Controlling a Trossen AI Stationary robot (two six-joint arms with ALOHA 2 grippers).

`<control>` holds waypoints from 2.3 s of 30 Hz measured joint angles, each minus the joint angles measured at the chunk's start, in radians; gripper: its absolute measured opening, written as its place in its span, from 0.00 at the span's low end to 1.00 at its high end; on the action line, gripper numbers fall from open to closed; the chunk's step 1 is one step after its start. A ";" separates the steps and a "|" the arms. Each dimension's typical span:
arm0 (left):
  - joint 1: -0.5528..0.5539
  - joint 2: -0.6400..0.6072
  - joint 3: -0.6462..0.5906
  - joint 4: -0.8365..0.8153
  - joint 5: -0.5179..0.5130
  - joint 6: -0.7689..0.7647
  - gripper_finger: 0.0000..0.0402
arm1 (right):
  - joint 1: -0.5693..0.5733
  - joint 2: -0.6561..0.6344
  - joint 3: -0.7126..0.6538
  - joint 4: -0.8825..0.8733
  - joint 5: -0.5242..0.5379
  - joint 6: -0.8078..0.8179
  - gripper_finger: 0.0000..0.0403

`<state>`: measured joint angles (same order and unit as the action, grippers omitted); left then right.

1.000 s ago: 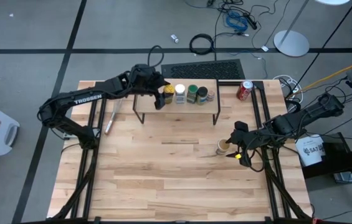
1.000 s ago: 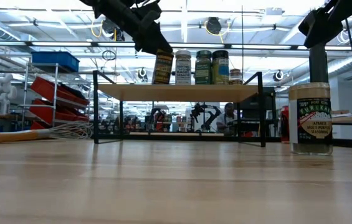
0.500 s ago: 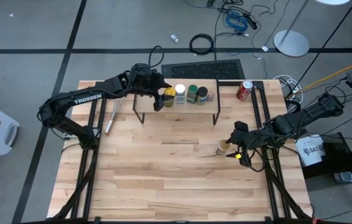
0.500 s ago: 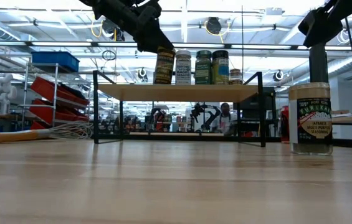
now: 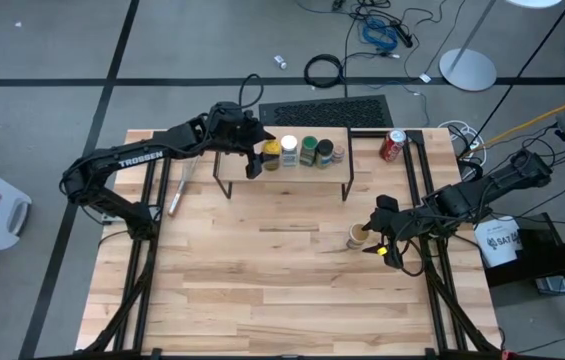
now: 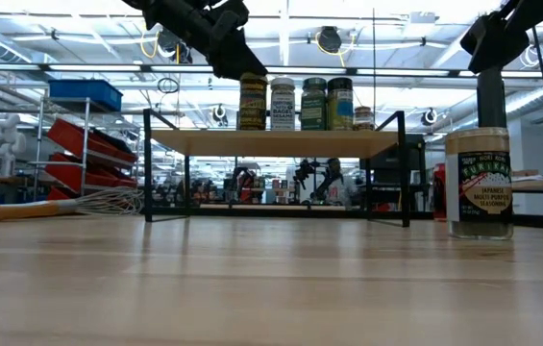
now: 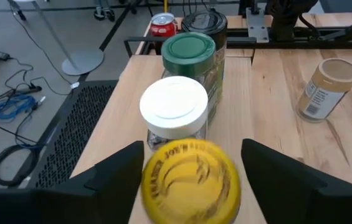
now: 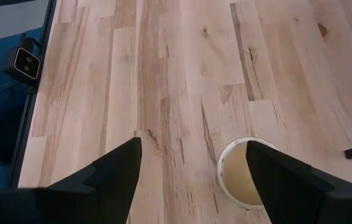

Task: Shelf spices
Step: Put the yellow seasoning bottle on the shelf, then put the golden seasoning bottle on the shelf

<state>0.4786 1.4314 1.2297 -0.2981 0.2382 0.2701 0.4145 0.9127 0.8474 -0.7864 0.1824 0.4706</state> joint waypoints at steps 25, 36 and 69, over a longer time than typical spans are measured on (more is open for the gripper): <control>-0.002 -0.144 0.038 -0.004 -0.154 -0.016 0.80 | 0.000 0.000 0.000 -0.052 -0.004 0.073 0.68; -0.165 -0.238 0.038 -0.029 -0.158 -0.105 0.80 | 0.000 0.036 0.000 -0.098 -0.011 0.101 0.73; -0.438 -0.224 0.005 0.006 -0.316 -0.101 0.80 | -0.238 0.316 0.000 -0.062 -0.128 -0.006 0.99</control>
<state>0.0403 1.2077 1.2350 -0.2924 -0.0778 0.1696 0.1764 1.2283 0.8471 -0.8486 0.0542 0.4643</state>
